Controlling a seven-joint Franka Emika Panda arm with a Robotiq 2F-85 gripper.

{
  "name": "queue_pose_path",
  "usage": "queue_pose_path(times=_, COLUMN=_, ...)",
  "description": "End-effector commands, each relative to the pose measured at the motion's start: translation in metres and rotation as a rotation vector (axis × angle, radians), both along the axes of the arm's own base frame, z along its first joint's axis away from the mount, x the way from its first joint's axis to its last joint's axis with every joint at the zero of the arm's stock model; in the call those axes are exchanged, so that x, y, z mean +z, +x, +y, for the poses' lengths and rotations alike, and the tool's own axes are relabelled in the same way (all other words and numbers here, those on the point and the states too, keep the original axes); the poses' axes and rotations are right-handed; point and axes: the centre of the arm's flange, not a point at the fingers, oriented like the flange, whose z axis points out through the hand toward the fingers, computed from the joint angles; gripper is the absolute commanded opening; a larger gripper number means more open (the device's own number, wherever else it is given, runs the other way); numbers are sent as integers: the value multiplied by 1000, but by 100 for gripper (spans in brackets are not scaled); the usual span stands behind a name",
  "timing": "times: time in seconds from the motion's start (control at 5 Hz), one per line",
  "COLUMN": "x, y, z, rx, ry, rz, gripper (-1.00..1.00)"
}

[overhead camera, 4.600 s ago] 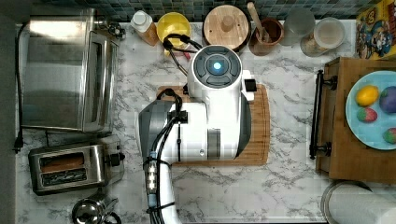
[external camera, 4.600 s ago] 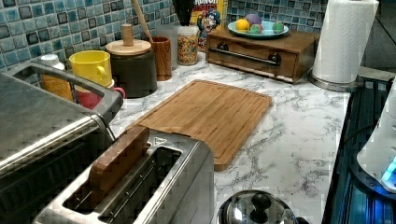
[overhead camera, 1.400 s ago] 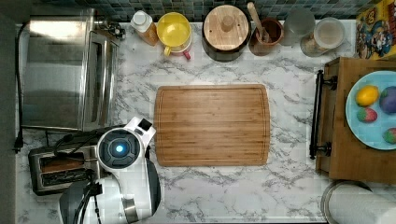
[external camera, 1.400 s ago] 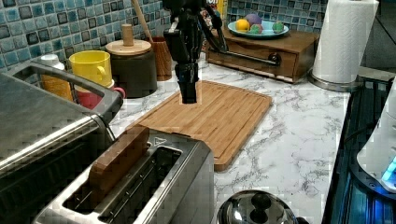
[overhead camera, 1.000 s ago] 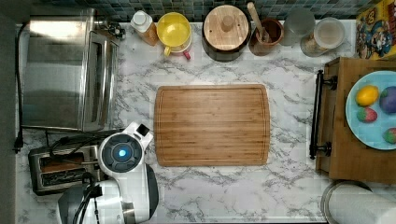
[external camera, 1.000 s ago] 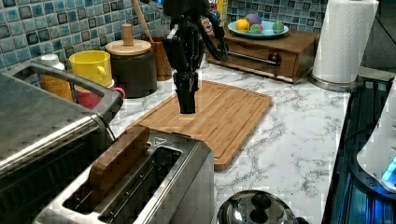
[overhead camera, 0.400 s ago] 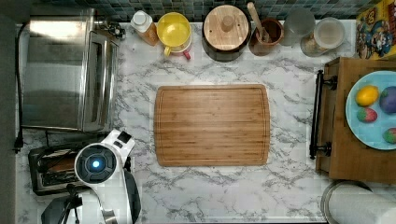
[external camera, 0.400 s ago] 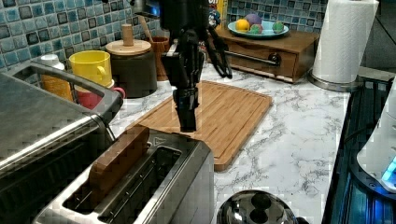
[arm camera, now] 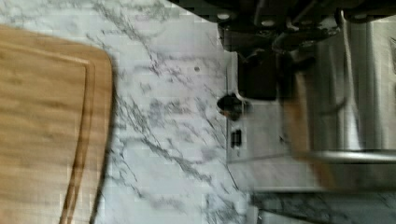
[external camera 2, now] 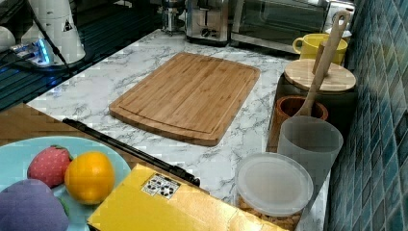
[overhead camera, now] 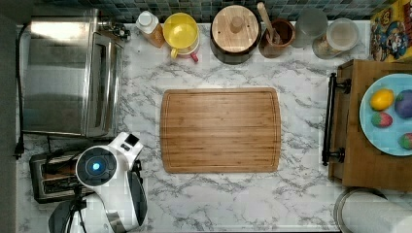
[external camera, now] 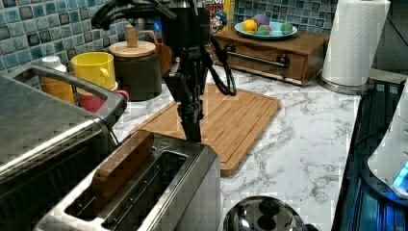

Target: Turn on the toaster.

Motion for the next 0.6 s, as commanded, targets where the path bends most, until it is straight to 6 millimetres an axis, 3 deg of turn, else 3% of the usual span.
queue_pose_path(times=0.2, x=18, y=17, z=25, rx=-12, ry=49, rz=-51, gripper=-100)
queue_pose_path(times=0.4, x=-6, y=22, z=32, rx=-13, ry=3, rz=-16, gripper=-100)
queue_pose_path(times=0.6, x=-33, y=34, z=24, rx=-51, ry=-55, rz=37, gripper=-100)
